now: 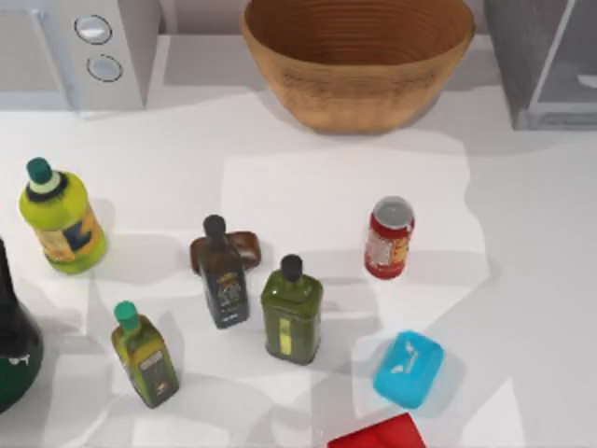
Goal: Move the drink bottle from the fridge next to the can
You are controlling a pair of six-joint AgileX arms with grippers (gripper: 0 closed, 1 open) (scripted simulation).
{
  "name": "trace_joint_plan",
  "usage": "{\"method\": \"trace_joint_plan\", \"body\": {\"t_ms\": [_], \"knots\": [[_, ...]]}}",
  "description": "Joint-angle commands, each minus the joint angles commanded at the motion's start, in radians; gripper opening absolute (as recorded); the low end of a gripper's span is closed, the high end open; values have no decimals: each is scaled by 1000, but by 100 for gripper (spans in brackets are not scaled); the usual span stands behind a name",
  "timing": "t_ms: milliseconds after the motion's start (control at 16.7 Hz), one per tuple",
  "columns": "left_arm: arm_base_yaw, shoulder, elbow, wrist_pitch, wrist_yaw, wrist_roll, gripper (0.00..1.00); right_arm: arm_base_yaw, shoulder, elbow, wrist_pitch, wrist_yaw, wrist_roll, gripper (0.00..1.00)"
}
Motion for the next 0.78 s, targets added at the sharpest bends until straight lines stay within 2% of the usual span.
{"method": "trace_joint_plan", "body": {"t_ms": [780], "knots": [[0, 0, 0, 0, 0, 0, 100, -3, -112, 45, -156, -2, 3, 0]]}}
